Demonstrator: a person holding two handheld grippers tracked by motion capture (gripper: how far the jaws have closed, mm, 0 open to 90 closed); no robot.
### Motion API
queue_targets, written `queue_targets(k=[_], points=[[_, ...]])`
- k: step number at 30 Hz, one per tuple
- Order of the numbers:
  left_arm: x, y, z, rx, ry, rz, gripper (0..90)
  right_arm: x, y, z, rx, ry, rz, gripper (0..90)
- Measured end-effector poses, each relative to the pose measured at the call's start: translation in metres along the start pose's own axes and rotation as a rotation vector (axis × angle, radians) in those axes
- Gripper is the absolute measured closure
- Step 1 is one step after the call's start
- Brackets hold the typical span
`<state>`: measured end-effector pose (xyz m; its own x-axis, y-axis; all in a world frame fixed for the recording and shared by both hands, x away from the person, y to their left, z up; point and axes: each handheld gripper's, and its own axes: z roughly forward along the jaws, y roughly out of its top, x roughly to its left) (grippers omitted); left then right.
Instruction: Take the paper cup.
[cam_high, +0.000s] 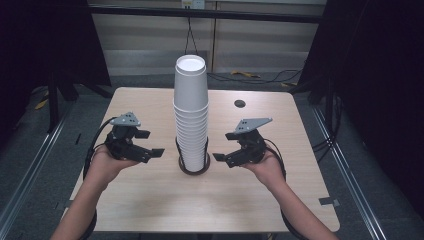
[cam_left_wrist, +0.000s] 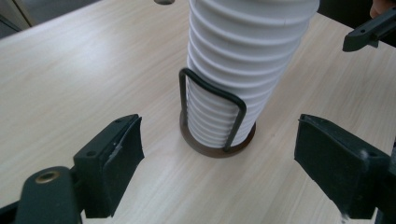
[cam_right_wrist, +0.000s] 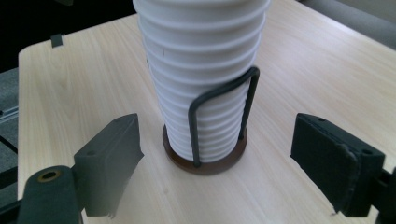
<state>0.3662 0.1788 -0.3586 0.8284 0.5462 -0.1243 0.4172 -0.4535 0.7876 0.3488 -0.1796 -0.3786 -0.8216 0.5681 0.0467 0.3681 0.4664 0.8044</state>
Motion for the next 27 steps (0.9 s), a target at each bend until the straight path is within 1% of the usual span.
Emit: queue_targets(k=[1,4,7,8,9,10,12,13,14,17,19,21,23,24,25,27], points=[[0.0,0.004,-0.002,-0.006,-0.005,-0.002,15.2,0.0,0.003,-0.001,0.0,0.001,0.001,15.6],[0.0,0.015,-0.008,-0.009,-0.003,0.01,15.2,-0.003,0.011,-0.004,-0.012,0.01,0.009,15.4],[0.0,0.025,-0.01,-0.015,-0.008,0.022,15.2,-0.007,0.019,-0.007,-0.029,0.012,0.023,15.2],[-0.001,0.029,-0.011,-0.016,-0.014,0.024,15.0,-0.008,0.025,-0.009,-0.04,0.015,0.028,15.2],[-0.001,0.031,-0.011,-0.022,-0.014,0.027,15.0,-0.008,0.025,-0.009,-0.04,0.015,0.028,15.2],[-0.001,0.036,-0.012,-0.027,-0.019,0.026,15.0,-0.009,0.031,-0.011,-0.052,0.012,0.028,15.2],[-0.002,0.043,-0.013,-0.026,-0.018,0.035,15.0,-0.01,0.034,-0.012,-0.055,0.009,0.029,15.2],[-0.003,0.049,-0.013,-0.035,-0.023,0.038,15.0,-0.01,0.043,-0.015,-0.069,-0.005,0.031,14.9],[-0.003,0.049,-0.013,-0.035,-0.023,0.038,15.0,-0.01,0.043,-0.015,-0.069,-0.005,0.031,14.9],[-0.004,0.059,-0.014,-0.051,-0.028,0.041,14.8,-0.009,0.053,-0.016,-0.082,0.013,0.036,14.9],[-0.004,0.064,-0.015,-0.057,-0.025,0.05,14.8,-0.006,0.059,-0.016,-0.087,0.007,0.022,14.9],[-0.005,0.07,-0.015,-0.061,-0.032,0.05,14.8,-0.003,0.065,-0.015,-0.094,0.007,0.01,14.8],[-0.006,0.075,-0.015,-0.064,-0.041,0.061,14.4,-0.001,0.073,-0.014,-0.099,0.004,-0.005,14.8],[-0.006,0.078,-0.016,-0.066,-0.044,0.063,14.4,-0.001,0.073,-0.014,-0.099,0.004,-0.005,14.8],[-0.006,0.081,-0.016,-0.072,-0.047,0.064,13.5,-0.001,0.079,-0.015,-0.108,-0.004,-0.011,14.7],[-0.007,0.085,-0.017,-0.08,-0.053,0.066,13.3,-0.001,0.081,-0.015,-0.111,-0.002,-0.01,14.7]])
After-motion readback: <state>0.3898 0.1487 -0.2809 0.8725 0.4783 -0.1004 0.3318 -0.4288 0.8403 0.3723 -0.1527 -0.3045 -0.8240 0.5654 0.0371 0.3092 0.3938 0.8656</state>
